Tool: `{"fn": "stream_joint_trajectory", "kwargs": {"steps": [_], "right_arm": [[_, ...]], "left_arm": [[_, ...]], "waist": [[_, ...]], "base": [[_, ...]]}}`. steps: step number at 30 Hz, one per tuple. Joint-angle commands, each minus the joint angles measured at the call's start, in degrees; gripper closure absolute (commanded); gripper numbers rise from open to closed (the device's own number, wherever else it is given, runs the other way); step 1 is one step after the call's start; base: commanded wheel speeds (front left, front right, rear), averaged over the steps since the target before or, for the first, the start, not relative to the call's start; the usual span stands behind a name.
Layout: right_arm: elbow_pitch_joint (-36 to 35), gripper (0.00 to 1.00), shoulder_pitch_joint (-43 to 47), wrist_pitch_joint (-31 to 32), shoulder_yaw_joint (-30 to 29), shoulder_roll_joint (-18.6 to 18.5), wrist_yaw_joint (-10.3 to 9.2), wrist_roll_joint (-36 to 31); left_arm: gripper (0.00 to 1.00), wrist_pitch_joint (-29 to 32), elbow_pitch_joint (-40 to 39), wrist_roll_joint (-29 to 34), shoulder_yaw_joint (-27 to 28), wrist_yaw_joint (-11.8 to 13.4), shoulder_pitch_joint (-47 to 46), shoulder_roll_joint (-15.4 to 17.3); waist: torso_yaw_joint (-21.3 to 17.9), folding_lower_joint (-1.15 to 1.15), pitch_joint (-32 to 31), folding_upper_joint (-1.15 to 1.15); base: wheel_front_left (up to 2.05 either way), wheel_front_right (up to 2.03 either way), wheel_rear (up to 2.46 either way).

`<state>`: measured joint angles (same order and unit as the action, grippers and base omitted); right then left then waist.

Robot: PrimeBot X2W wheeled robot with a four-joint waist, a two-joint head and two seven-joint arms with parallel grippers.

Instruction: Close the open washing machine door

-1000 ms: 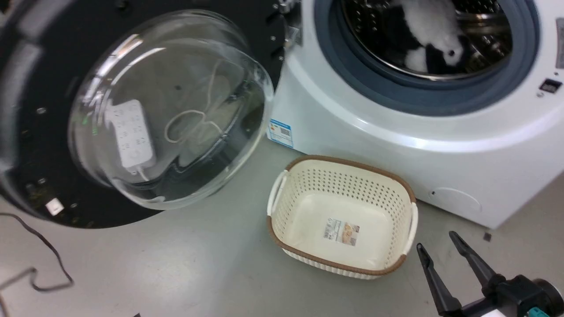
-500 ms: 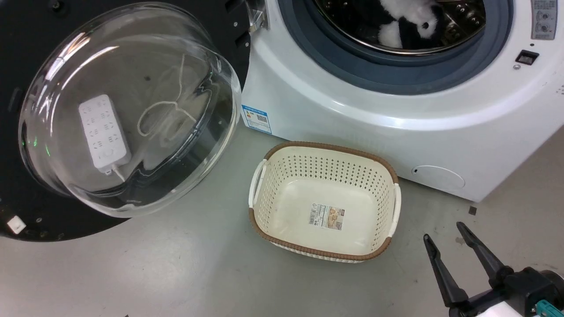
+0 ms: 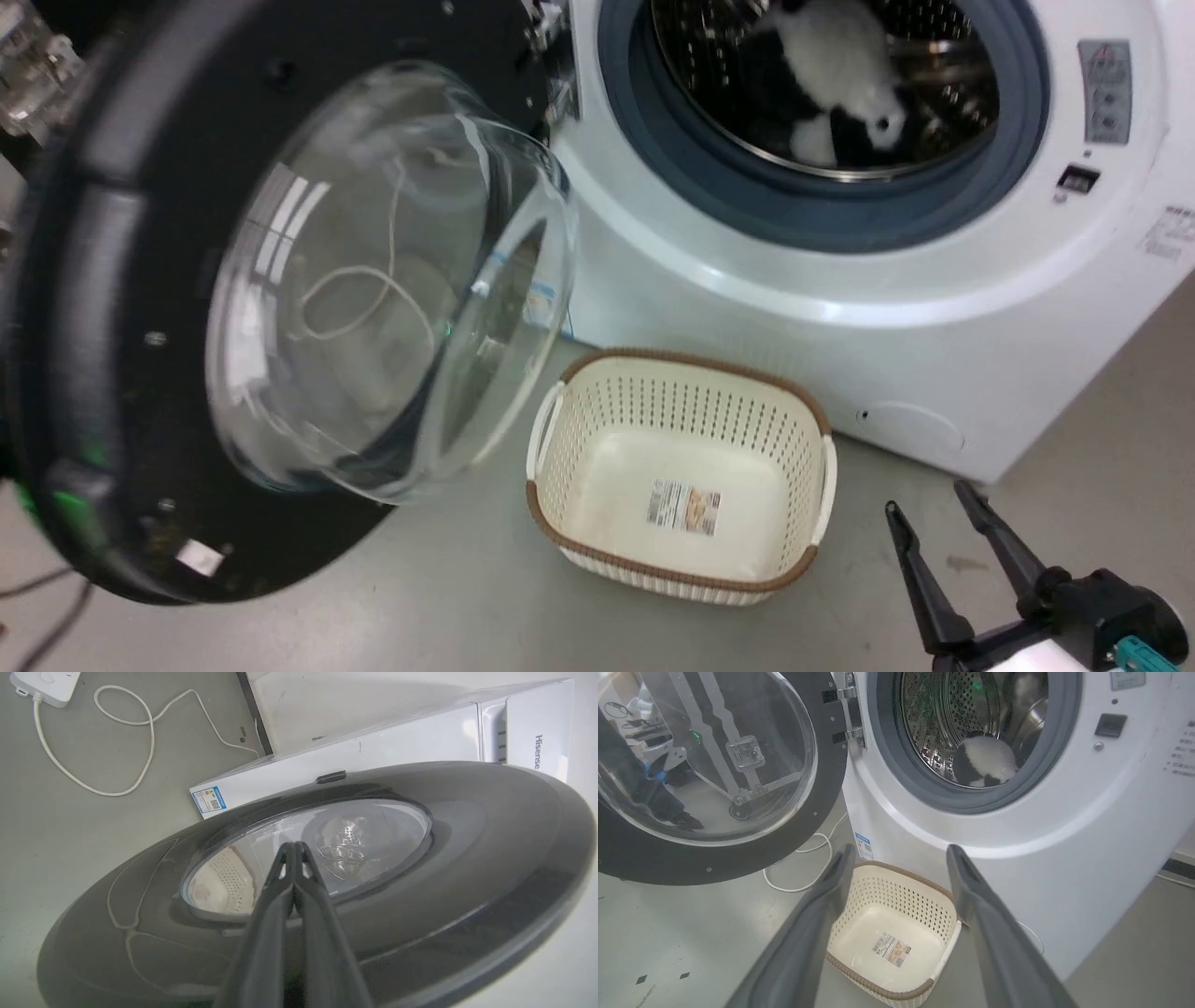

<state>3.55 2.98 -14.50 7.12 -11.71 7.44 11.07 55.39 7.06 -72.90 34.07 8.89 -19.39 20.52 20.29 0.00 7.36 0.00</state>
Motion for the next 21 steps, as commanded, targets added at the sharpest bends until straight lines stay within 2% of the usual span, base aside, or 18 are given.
{"fn": "stream_joint_trajectory", "kwargs": {"steps": [1, 8, 15, 18, 21], "right_arm": [[0.23, 0.0, -0.01, -0.42, -0.24, 0.49, 0.05, -0.28], [1.3, 0.0, 0.05, -0.48, -2.36, 3.17, 0.05, -1.6], [1.52, 0.0, 0.48, -0.49, -5.79, 4.57, 0.05, -3.09], [1.61, 0.0, 0.53, -0.49, -6.79, 4.9, 0.05, -3.66], [1.49, 0.0, 0.55, -0.49, -7.16, 5.1, 0.05, -3.96]], "left_arm": [[1.0, 0.46, -1.0, -0.37, -0.26, -0.33, 1.23, -0.76], [1.0, 3.87, -8.72, -1.7, -4.64, -2.12, 8.96, -7.89], [1.0, 4.14, -12.71, -3.95, -10.03, -4.72, 16.92, -16.04], [1.0, 2.2, -13.56, -6.93, -14.0, -5.34, 21.06, -17.41], [1.0, -3.13, -13.75, -12.33, -20.82, -5.92, 25.03, -17.59]], "waist": [[0.1, 0.0, -1.44, 0.0], [-1.52, 0.0, -5.37, 0.0], [-5.56, 0.0, -7.31, 0.0], [-8.23, 0.0, -7.51, 0.0], [-11.02, 0.0, -7.33, 0.0]], "base": [[0.0, 0.0, 0.0], [0.0, 0.0, 0.0], [0.0, 0.0, 0.0], [0.0, 0.0, 0.0], [0.0, 0.0, 0.0]]}}
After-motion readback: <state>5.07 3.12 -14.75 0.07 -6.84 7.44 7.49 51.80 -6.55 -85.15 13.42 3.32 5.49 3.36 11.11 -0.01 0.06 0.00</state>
